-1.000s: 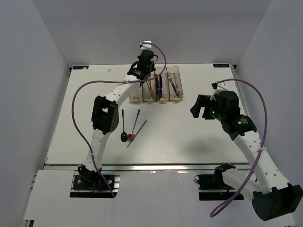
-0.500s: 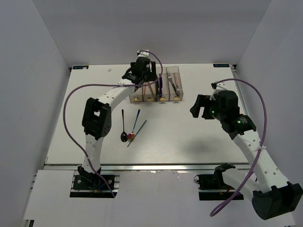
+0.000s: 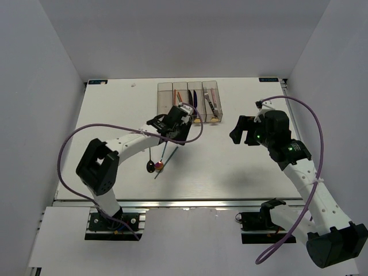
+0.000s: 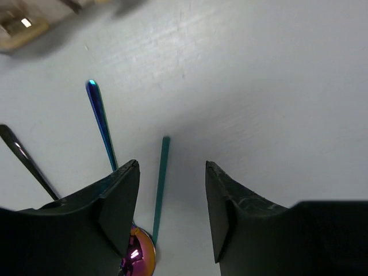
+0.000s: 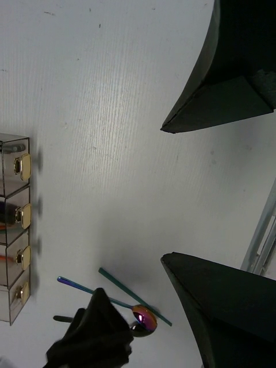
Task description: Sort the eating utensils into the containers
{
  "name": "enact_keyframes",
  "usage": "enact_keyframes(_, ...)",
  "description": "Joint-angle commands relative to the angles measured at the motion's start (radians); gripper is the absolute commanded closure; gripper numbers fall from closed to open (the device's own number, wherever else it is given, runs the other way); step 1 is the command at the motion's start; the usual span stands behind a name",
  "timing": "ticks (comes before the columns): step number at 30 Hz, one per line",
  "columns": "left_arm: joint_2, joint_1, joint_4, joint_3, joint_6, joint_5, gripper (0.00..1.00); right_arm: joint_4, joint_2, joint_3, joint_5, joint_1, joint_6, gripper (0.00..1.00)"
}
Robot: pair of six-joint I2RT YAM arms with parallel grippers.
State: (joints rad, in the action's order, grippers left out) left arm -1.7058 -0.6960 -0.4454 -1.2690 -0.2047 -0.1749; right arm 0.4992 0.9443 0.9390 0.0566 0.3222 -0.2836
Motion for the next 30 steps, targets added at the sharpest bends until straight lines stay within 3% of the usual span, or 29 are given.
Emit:
enact_keyframes(1,-0.031,0.000,-0.076,0.013,0.001,0.003,0.41,-0.007,-0.018,0.021,0.019,0.006,0.007,0.11)
enact_keyframes(13,-0.083,-0.003,-0.003,0.171,-0.101,0.052,0.50,-0.016,0.001,0.021,0.026,0.009,0.006,0.11)
enact_keyframes(16,-0.089,-0.003,0.002,0.194,-0.122,0.095,0.58,-0.019,0.001,0.023,0.026,0.011,0.003,0.11)
enact_keyframes(17,-0.092,-0.005,-0.004,0.197,-0.133,0.104,0.68,-0.019,0.001,0.023,0.026,0.011,0.003,0.11)
enact_keyframes(20,-0.110,-0.034,-0.019,0.200,-0.147,0.094,0.79,-0.019,0.001,0.024,0.029,0.012,0.000,0.11)
enact_keyframes(23,-0.138,-0.063,-0.041,0.200,-0.165,0.075,1.00,-0.019,-0.004,0.026,0.029,0.011,-0.002,0.11)
enact_keyframes(27,-0.115,-0.111,-0.049,0.185,-0.208,0.086,1.00,-0.016,-0.006,0.032,0.022,0.012,-0.002,0.11)
enact_keyframes(30,-0.056,-0.143,-0.049,0.093,-0.240,0.095,1.00,-0.011,-0.004,0.038,0.005,0.012,0.004,0.11)
